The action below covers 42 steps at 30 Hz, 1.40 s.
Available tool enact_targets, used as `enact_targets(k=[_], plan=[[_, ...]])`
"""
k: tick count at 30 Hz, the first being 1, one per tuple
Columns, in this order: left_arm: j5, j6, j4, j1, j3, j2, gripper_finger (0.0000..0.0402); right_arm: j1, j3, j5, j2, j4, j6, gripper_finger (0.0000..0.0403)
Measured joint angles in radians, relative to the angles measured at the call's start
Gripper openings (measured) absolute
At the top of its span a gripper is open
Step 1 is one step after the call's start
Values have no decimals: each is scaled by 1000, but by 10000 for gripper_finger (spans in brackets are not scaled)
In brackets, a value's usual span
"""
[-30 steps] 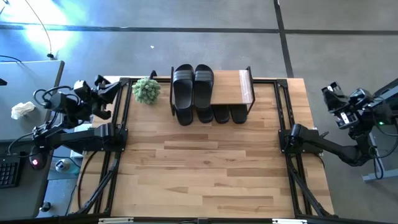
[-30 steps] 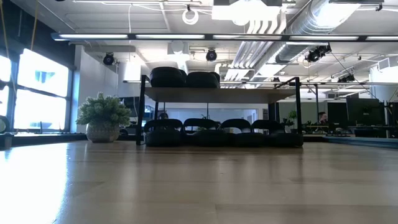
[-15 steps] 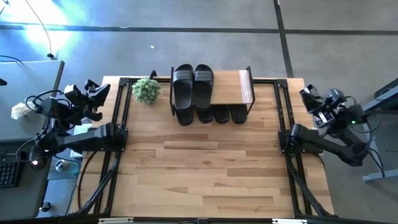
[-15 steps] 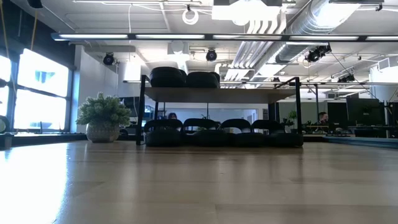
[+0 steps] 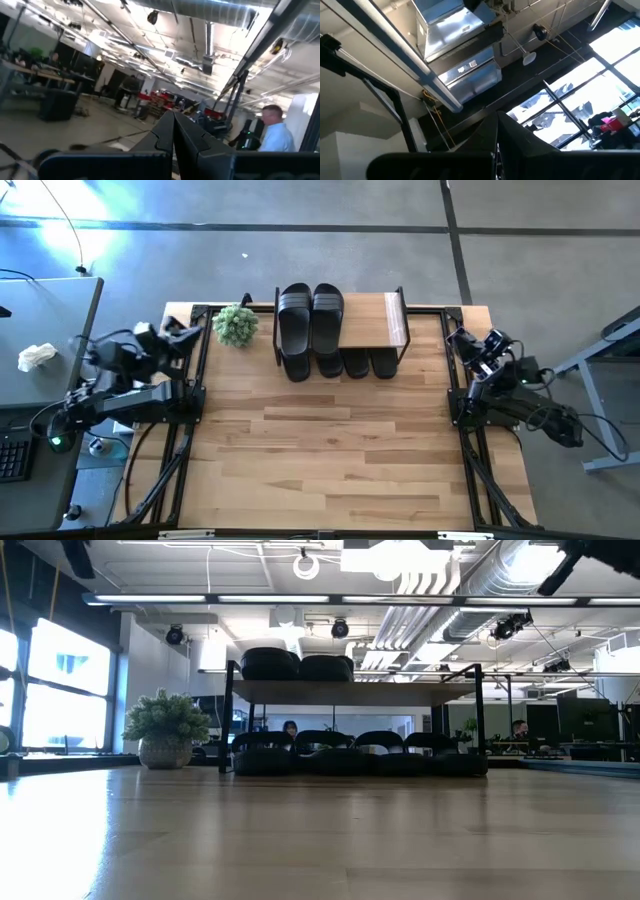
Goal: Pick and place slides into the shelf
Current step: Return to Home Position
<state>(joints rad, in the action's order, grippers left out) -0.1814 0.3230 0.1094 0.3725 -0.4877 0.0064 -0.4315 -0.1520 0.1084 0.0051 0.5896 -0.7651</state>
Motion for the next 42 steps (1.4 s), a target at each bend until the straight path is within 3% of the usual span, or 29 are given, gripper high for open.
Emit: enact_targets(k=[8, 16, 27, 38, 42], plan=[[13, 133, -321, 0, 300, 1, 0, 0, 78, -27, 0, 35, -66, 0], [16, 226, -459, 0, 455, 1, 0, 0, 90, -27, 0, -38, -69, 0], [16, 238, -404, 0, 479, 0, 0, 0, 90, -27, 0, -95, -73, 0], [10, 238, -163, 0, 479, 0, 1, 0, 90, -45, 0, -147, -72, 0], [12, 227, -161, 0, 478, 6, 3, 0, 90, -9, 0, -189, -64, 0]])
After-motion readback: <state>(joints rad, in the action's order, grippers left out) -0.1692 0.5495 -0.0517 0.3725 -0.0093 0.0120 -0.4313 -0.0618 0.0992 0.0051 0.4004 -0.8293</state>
